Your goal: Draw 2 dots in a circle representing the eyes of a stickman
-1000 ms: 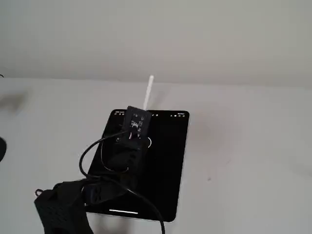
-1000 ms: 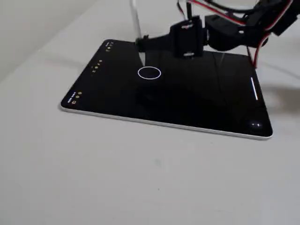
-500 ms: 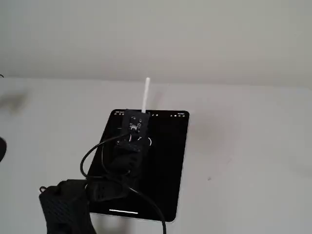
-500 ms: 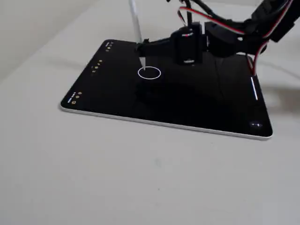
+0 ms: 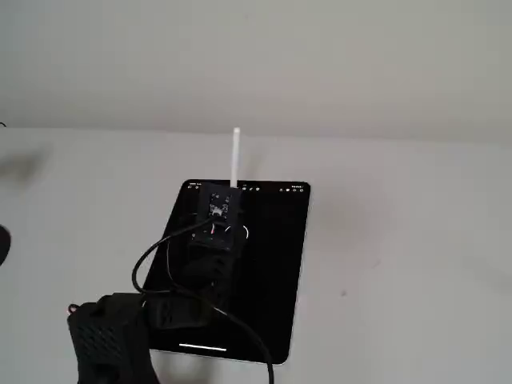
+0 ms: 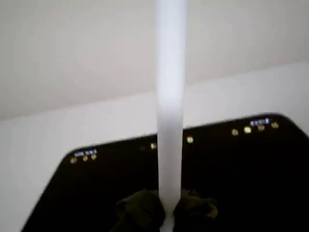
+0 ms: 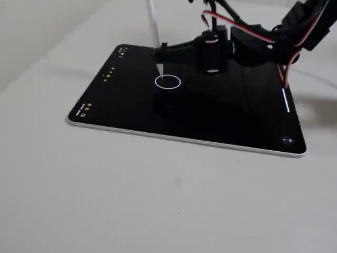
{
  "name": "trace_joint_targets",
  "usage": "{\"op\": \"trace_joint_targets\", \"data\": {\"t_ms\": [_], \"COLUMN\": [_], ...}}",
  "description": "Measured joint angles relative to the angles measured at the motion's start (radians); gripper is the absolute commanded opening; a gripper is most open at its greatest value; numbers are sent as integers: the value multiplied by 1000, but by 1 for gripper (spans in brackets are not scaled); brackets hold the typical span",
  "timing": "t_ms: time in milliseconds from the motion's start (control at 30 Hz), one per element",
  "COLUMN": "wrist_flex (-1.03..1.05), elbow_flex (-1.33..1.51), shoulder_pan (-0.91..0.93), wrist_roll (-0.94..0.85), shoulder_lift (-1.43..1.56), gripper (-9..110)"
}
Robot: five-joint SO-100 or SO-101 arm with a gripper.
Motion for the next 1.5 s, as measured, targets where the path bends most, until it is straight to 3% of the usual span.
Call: {"op": "trace_joint_targets", "data": {"t_ms": [1500], "wrist_flex": [-118], "elbow_flex": [0], "shoulder_pan": [-18], "wrist_roll": [-60], "shoulder_lift": [-89], "gripper": [0]}}
